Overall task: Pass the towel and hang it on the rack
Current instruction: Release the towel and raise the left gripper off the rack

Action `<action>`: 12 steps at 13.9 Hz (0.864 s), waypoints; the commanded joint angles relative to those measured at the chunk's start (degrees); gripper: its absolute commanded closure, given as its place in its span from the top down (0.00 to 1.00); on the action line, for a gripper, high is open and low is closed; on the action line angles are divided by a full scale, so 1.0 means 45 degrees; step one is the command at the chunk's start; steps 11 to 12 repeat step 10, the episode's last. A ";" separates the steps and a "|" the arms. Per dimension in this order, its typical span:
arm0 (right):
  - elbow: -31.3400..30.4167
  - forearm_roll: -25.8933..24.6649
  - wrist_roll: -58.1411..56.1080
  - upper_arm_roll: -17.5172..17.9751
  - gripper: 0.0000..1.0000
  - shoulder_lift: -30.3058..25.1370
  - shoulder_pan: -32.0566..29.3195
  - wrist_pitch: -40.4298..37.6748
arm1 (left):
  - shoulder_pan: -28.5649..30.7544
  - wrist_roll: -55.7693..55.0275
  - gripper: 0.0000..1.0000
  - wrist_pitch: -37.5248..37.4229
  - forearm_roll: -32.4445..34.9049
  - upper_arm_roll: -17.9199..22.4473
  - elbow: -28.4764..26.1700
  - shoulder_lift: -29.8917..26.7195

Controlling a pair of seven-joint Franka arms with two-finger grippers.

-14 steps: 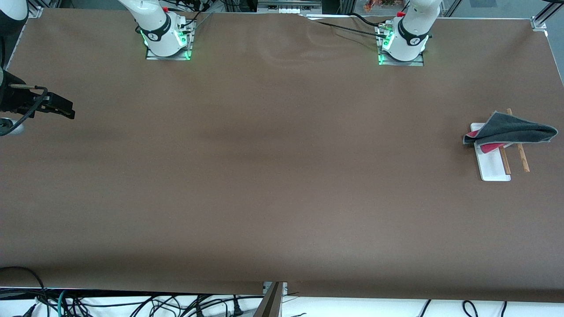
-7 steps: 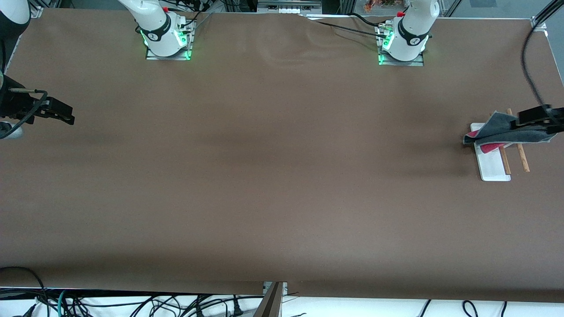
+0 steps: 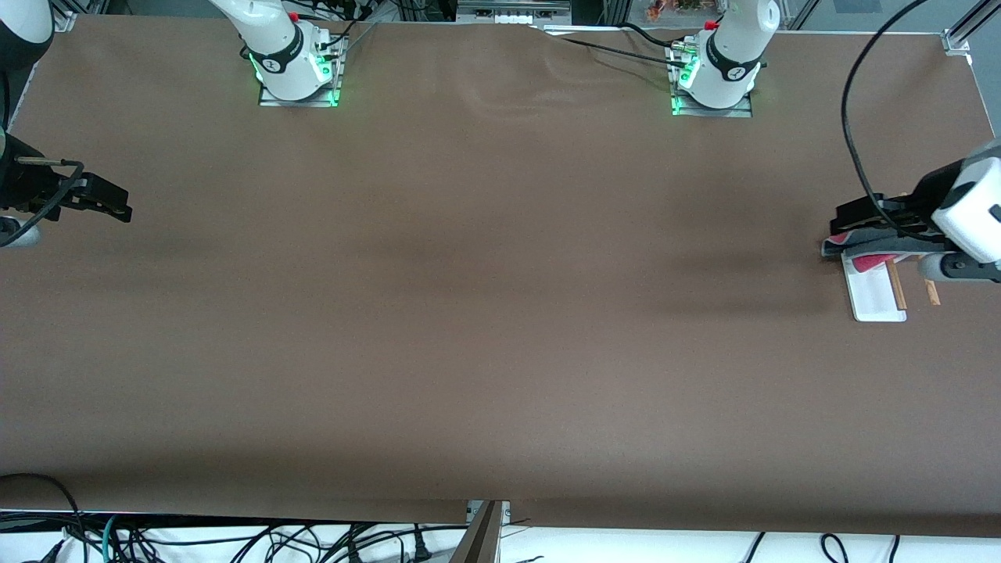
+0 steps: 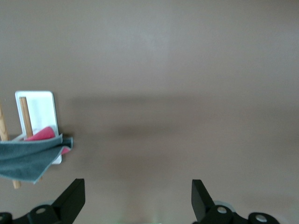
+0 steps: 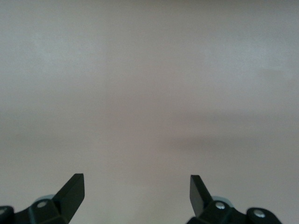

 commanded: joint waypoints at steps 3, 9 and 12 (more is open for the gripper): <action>0.0022 0.0200 -0.0235 0.0055 1.00 0.0021 -0.0168 0.0156 | -0.0879 -0.0155 1.00 0.2787 0.0165 0.0846 -0.5629 -0.3887; 0.0022 0.0219 -0.0235 0.0055 1.00 0.0041 -0.0168 0.0215 | -0.0510 -0.0059 1.00 0.3234 -0.0418 0.0845 -0.5282 -0.3949; 0.0022 0.0219 -0.0235 0.0055 1.00 0.0041 -0.0168 0.0215 | -0.0489 -0.0058 1.00 0.3257 -0.0382 0.0845 -0.5380 -0.4105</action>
